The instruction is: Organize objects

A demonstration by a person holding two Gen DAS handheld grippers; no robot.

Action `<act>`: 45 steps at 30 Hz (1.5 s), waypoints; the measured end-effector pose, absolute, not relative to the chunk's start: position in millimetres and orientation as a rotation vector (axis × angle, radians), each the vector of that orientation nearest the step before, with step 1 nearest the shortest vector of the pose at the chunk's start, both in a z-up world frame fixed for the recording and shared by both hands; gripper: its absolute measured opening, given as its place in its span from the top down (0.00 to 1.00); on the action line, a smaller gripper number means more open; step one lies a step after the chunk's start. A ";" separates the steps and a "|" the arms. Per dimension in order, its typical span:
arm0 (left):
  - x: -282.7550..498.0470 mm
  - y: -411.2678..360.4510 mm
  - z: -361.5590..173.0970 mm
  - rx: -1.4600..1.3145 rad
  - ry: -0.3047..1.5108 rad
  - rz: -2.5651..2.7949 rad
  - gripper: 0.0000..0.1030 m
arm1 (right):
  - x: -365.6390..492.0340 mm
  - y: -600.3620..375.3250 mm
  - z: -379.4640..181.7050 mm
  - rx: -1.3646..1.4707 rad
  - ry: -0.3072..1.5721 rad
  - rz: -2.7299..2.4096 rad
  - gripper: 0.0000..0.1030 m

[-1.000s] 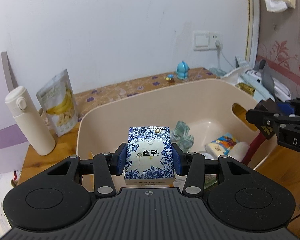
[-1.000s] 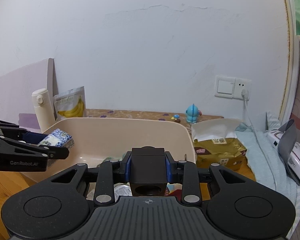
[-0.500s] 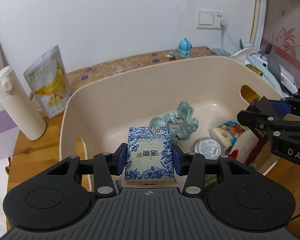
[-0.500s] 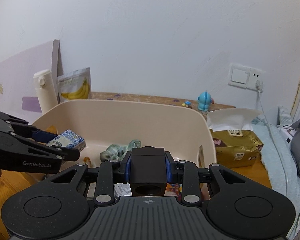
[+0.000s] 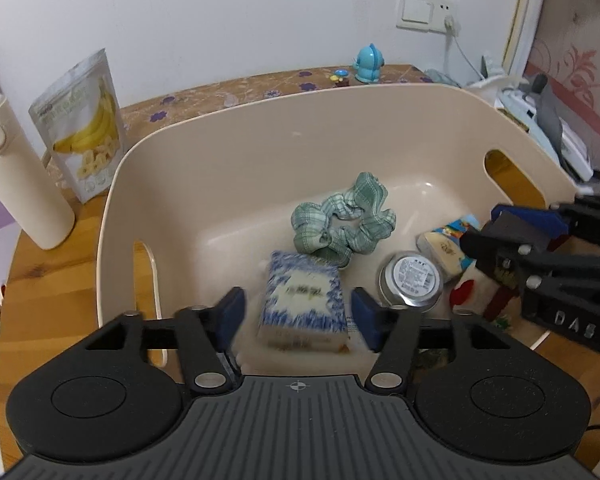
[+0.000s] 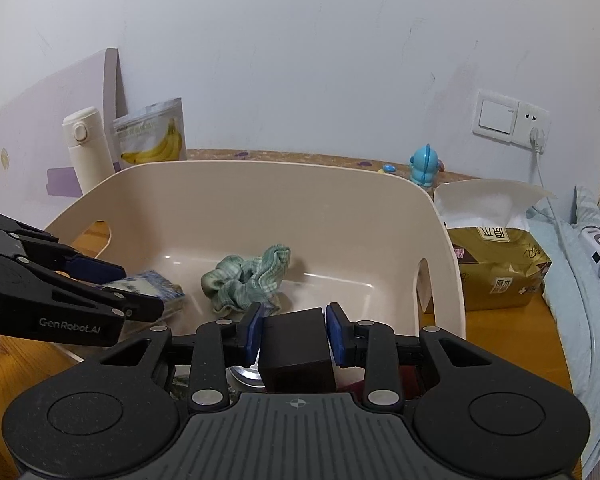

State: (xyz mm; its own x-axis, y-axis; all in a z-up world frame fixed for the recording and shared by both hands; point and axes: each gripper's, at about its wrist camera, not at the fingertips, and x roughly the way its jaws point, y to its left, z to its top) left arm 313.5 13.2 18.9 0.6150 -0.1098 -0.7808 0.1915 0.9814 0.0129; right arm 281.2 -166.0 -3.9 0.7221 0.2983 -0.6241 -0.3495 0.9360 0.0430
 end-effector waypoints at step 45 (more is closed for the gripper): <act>226.3 38.0 73.3 0.047 0.647 -0.088 0.19 | 208.3 -181.9 39.9 -0.030 0.556 0.328 0.02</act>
State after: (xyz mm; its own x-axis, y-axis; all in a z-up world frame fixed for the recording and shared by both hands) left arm 226.3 38.0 73.3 0.7944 -0.0675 -0.6037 0.0969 0.9952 0.0162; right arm 208.3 -181.9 39.9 0.7988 0.2978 -0.5227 -0.3137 0.9476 0.0604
